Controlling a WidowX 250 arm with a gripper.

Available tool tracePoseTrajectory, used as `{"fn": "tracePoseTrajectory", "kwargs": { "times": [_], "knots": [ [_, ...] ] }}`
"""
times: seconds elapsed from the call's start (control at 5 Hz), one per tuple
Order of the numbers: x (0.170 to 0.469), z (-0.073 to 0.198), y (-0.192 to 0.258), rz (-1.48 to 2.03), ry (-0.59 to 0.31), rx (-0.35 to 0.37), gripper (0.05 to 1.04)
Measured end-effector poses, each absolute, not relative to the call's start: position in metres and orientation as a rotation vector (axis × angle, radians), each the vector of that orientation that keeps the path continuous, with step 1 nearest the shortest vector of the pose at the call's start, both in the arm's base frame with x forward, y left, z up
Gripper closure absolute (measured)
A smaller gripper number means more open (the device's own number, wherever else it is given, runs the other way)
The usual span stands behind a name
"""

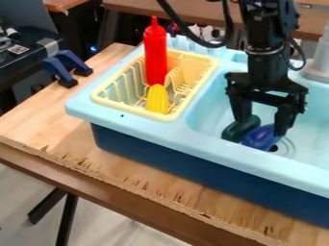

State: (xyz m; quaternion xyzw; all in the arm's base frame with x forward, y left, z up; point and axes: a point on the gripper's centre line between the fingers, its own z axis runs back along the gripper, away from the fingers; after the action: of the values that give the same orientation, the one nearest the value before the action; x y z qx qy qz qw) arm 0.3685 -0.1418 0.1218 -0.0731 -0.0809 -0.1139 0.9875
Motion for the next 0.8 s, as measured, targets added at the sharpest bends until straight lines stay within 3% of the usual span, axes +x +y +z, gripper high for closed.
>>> {"fn": "tracePoseTrajectory", "kwargs": {
  "times": [0.4, 0.8],
  "knots": [
    [0.367, 0.109, -0.147, -0.249, -0.128, -0.149, 0.133],
    [0.367, 0.099, -0.154, -0.229, -0.137, -0.16, 0.486]
  ]
}}
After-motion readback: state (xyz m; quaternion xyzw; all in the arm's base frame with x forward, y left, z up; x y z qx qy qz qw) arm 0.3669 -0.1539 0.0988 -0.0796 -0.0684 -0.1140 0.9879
